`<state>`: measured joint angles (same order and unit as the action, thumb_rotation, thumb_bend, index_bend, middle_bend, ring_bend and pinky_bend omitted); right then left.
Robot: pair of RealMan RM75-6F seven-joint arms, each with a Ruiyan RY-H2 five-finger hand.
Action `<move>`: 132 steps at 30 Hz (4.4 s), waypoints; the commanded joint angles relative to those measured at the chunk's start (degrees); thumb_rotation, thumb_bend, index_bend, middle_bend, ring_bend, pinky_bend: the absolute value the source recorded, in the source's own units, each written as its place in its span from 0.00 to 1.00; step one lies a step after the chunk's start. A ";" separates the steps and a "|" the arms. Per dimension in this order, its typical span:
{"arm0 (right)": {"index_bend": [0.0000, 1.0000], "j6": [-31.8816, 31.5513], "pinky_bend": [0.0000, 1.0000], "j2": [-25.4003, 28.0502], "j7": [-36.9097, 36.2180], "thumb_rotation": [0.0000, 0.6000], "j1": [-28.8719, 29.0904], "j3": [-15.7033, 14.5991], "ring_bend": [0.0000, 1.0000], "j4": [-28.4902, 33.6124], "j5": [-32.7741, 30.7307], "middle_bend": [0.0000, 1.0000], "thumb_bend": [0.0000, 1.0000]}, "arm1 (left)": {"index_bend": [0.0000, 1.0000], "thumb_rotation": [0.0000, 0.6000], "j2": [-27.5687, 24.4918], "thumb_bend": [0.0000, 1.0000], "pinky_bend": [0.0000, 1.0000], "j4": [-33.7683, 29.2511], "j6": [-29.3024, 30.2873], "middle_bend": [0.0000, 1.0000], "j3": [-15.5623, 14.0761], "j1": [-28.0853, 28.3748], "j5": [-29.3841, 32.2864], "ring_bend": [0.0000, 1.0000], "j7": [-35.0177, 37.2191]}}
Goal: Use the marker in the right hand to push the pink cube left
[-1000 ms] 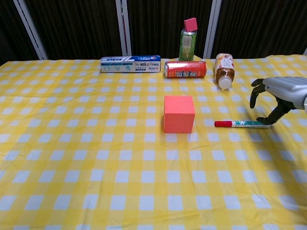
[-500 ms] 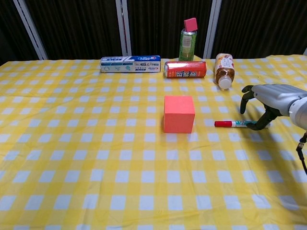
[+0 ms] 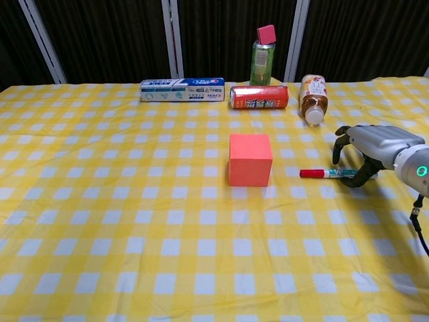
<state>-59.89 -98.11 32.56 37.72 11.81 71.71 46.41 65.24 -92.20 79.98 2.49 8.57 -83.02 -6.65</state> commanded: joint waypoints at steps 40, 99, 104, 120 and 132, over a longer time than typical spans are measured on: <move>0.74 2.73 0.06 11.01 -5.79 1.00 -1.03 0.30 0.01 11.11 7.92 0.31 0.45 | 0.06 1.00 0.26 0.00 0.03 -0.70 -0.15 0.00 0.30 0.09 1.21 0.00 -0.16; 0.74 -1.75 0.06 -3.93 10.31 1.00 8.03 1.83 0.01 5.84 -0.51 0.31 0.45 | 0.06 1.00 -1.04 0.00 0.03 -1.36 -0.63 0.00 0.38 0.31 1.13 0.00 3.49; 0.74 -3.24 0.06 -3.52 12.16 1.00 7.75 1.86 0.01 5.66 -1.93 0.31 0.45 | 0.06 1.00 -1.13 0.00 0.03 -1.41 -0.64 0.00 0.35 0.30 1.08 0.00 3.73; 0.74 -4.04 0.06 -3.27 13.69 1.00 7.95 2.34 0.01 5.89 -3.82 0.31 0.45 | 0.06 1.00 -1.12 0.00 0.03 -1.97 -0.61 0.00 0.28 0.26 1.13 0.00 3.40; 0.74 -3.13 0.06 -6.73 14.61 1.00 10.69 3.78 0.01 2.87 -4.18 0.31 0.45 | 0.06 1.00 -1.52 0.00 0.03 -2.15 -0.89 0.00 0.40 0.36 1.27 0.00 4.55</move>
<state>-63.10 -104.61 46.97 48.21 15.55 74.76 42.34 63.74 -94.33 79.11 2.89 8.92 -81.77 -2.11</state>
